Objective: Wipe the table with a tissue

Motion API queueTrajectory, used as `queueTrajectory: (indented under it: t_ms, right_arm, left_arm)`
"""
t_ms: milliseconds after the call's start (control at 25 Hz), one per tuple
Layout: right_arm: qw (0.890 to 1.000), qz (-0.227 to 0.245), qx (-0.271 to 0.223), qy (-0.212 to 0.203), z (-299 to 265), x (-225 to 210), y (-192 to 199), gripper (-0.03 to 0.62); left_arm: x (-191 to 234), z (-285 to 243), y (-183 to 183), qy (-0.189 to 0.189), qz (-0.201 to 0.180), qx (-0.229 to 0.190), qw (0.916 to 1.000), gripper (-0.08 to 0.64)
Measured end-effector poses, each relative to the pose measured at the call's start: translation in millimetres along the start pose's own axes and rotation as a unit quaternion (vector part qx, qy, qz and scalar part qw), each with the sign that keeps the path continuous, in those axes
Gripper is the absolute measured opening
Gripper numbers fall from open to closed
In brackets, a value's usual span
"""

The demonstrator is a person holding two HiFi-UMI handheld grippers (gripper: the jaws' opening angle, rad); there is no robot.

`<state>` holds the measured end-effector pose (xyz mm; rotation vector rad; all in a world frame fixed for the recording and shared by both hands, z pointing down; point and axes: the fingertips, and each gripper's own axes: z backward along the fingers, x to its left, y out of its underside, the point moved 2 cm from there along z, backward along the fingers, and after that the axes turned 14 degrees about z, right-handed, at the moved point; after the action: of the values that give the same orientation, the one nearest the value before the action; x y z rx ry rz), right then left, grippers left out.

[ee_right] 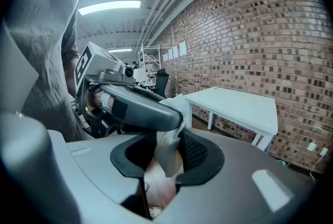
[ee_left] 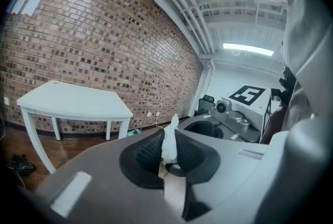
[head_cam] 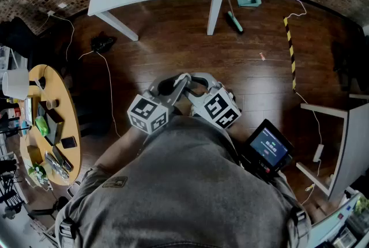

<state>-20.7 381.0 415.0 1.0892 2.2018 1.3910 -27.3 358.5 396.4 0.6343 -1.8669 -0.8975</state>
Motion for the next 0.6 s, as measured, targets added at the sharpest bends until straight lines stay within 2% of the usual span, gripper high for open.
queueTrajectory:
  t_ms: [80, 200, 280, 440, 600]
  right_arm:
    - [1.0, -0.005, 0.003, 0.009, 2.3, -5.4, 3.9, 0.109]
    - [0.999, -0.02, 0.006, 0.034, 6.2, -19.5, 10.0, 0.086]
    - [0.998, -0.029, 0.009, 0.049, 8.1, -29.1, 13.4, 0.078]
    - [0.997, -0.039, 0.013, 0.069, 6.1, -45.3, 16.4, 0.071]
    - [0.994, -0.049, 0.021, 0.09, -2.7, -67.3, 16.5, 0.067]
  left_arm:
    - [3.6, 0.4, -1.3, -0.004, 0.001, -0.001, 1.0, 0.068]
    - [13.5, 4.2, -3.5, -0.016, 0.008, -0.007, 0.9998, 0.171]
    - [21.3, 7.6, -3.0, -0.027, 0.009, -0.009, 0.9995, 0.198]
    - [34.9, 7.5, -1.3, -0.047, 0.01, -0.008, 0.9988, 0.188]
    - [60.6, 7.6, -11.6, -0.087, 0.011, -0.024, 0.9959, 0.072]
